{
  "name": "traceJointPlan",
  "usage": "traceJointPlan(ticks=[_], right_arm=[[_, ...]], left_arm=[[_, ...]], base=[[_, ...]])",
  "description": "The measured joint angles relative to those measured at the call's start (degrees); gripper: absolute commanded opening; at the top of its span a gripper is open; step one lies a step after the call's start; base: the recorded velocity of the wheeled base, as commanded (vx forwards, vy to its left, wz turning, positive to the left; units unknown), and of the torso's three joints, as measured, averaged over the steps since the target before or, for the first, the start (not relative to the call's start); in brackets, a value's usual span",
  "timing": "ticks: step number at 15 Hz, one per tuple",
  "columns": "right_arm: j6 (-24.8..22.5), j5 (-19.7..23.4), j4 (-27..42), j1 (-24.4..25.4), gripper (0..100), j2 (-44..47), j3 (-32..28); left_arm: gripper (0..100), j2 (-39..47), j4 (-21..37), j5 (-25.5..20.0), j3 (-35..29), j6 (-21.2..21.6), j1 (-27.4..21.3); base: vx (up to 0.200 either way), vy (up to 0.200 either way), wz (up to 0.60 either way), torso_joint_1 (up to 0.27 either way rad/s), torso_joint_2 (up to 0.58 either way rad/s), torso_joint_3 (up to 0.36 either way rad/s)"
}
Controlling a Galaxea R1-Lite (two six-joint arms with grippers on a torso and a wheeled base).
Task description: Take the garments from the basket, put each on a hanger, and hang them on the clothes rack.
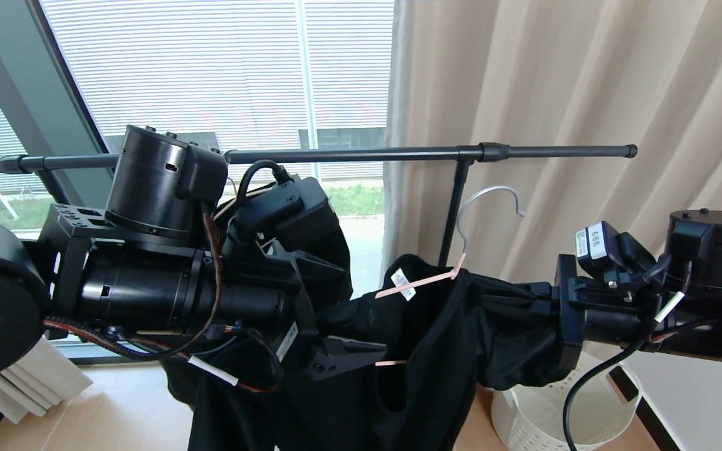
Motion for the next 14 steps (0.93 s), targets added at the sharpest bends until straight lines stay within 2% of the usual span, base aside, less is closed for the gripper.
traceJointPlan(ticks=[5,6,14], right_arm=[[-0.02,-0.01,0.00,0.20,0,-0.28,0.04],[-0.02,0.00,0.00,0.20,0,-0.28,0.04],[0.09,-0.01,-0.22,0.13,0,-0.34,-0.02]], left_arm=[[100,1.45,-2.27,0.05,0.33,-0.24,0.07],[0,1.56,-2.32,0.05,0.51,-0.22,0.05],[0,0.79,-2.76,0.11,2.28,-0.16,0.07]], base=[[0.000,0.000,0.00,0.000,0.00,0.000],[0.000,0.000,0.00,0.000,0.00,0.000],[0.000,0.000,0.00,0.000,0.00,0.000]])
